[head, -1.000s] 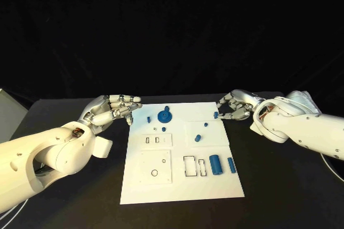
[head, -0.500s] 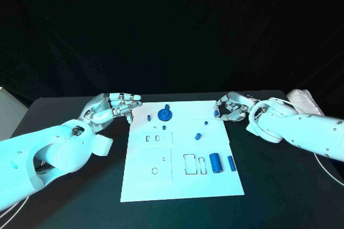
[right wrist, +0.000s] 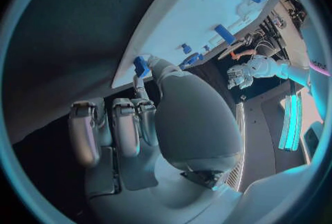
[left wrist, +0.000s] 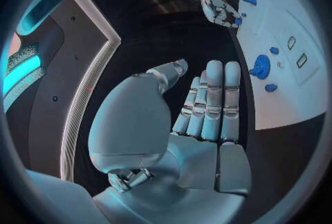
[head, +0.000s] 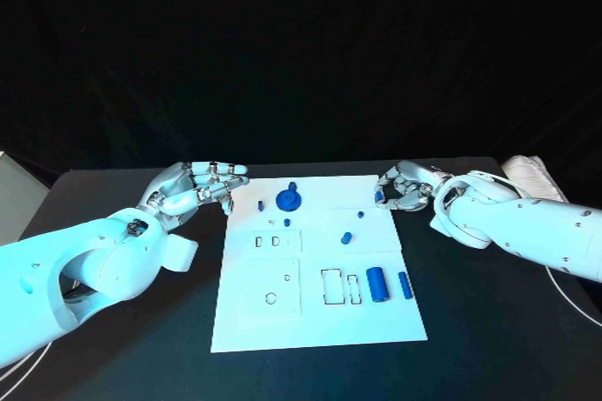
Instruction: Assemble the parts on the task board
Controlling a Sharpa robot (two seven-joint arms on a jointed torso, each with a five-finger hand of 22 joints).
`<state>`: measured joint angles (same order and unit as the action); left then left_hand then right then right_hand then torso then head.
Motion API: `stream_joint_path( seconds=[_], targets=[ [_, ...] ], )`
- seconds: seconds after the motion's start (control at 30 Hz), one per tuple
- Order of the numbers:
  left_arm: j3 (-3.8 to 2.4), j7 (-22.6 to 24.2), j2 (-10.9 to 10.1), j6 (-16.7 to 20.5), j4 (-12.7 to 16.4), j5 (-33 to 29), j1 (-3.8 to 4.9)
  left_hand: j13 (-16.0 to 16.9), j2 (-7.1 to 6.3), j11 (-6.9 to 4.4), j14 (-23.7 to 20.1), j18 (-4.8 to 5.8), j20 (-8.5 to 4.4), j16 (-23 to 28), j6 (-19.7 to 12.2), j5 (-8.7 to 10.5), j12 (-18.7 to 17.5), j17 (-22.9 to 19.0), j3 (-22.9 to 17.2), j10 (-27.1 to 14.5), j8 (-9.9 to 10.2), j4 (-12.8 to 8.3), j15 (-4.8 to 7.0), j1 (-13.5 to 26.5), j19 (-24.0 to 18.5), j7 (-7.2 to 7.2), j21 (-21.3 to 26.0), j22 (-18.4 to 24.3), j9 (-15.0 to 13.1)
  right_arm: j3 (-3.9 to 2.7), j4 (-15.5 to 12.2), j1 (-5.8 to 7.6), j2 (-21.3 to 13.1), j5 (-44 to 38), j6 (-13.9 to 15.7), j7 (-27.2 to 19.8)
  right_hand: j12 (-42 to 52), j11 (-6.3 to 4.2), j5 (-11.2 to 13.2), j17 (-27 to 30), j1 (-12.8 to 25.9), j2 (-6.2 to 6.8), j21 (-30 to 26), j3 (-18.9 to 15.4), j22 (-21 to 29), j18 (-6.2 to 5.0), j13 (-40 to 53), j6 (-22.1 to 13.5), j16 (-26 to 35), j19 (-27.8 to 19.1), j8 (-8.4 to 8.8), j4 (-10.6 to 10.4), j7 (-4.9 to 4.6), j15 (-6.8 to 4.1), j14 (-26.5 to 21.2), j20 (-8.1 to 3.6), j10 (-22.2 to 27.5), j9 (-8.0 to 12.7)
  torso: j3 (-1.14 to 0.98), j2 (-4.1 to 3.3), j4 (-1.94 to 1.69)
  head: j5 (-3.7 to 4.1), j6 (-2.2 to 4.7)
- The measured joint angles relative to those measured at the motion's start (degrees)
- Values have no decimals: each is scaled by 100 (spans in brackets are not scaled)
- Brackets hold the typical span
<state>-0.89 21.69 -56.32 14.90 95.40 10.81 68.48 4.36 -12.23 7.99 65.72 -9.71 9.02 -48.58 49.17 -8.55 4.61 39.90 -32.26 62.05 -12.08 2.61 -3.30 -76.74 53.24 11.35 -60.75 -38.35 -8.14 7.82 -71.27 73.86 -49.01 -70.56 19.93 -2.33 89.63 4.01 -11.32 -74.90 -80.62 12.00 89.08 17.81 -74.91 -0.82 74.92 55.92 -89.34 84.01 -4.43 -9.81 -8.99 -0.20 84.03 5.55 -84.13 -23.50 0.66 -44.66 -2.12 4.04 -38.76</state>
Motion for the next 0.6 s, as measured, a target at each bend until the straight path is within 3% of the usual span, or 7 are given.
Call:
stream_joint_path(
  seconds=[0.4, 0.6],
  targets=[
    [0, -2, 5, -2, -12, 0, 0, 0, 0, 0, 0, 0, 0, 0, 0, 0, 0, -1, 0, 0, 0, 0, 0, 0, 0, 0, 0, 1, 0, 2, 83, -5, 46, 36, -5, 7, 0, 0, 0, 0, 2, -2, 22, 57, 1, 0, 0, 16, 0, 0, 0, -23, 16, 0, 0, 0, 0, 0, -1, 1, 5, 8, -2],
    [0, -3, 7, -3, -13, 0, 0, 0, 0, 0, 0, 0, 0, 0, 0, 0, 0, -6, 0, 0, 0, 0, 0, 0, 0, 0, 0, 1, -6, 3, 118, -11, 86, 42, -15, 8, 0, 0, 0, 0, -21, -71, 22, 209, 1, 0, -1, 136, 0, 0, -44, 0, 32, 0, 0, 0, 0, -10, 0, 1, 4, 8, -15]
  ],
)
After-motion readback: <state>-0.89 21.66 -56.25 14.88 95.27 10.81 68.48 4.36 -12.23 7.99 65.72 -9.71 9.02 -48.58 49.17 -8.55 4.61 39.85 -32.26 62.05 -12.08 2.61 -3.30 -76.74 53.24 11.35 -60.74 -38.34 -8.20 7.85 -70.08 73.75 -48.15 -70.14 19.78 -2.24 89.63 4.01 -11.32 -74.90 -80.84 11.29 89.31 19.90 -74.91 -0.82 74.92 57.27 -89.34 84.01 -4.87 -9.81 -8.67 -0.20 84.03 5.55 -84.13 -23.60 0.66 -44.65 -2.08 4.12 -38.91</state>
